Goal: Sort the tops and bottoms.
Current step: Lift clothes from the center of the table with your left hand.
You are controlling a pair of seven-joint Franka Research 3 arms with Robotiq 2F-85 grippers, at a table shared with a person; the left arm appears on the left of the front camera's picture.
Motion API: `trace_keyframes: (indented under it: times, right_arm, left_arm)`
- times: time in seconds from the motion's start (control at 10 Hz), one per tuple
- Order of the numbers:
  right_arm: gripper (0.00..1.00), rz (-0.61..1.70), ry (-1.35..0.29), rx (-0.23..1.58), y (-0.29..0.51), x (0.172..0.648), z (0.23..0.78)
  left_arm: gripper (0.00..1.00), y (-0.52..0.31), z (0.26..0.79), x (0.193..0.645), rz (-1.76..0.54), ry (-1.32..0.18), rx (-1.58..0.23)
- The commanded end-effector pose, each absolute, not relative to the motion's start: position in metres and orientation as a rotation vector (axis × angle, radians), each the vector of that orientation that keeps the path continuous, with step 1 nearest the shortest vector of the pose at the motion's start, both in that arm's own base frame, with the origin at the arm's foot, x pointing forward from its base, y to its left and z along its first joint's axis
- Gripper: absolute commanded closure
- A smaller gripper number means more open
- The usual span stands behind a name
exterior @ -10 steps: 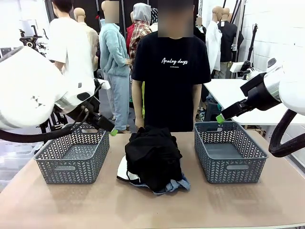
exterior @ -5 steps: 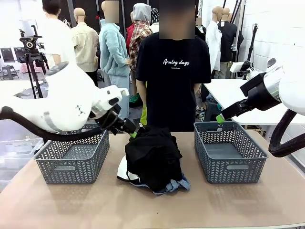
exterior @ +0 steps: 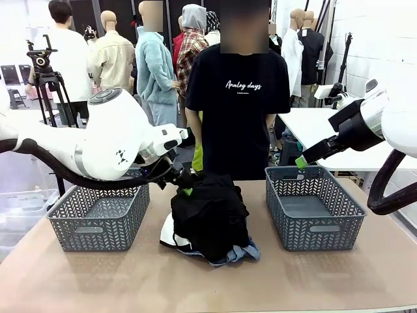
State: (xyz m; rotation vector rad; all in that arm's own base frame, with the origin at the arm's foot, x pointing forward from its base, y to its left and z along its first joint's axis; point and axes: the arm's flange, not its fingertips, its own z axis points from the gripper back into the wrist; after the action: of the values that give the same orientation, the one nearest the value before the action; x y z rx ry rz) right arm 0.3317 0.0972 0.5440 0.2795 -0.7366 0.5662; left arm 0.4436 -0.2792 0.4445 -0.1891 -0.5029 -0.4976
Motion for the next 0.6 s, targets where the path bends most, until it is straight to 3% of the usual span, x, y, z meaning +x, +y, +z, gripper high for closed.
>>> trace_keyframes:
  times: [0.0, 0.5]
  right_arm:
    - [0.00, 0.561, -0.737, 0.301, 0.098, 0.333, 0.543]
    - [0.00, 0.561, -0.737, 0.301, 0.098, 0.333, 0.543]
  left_arm:
    - [0.00, -0.284, 0.450, 0.436, -0.474, -0.526, -0.128]
    - [0.00, -0.305, 0.452, 0.453, -0.401, -0.465, -0.114]
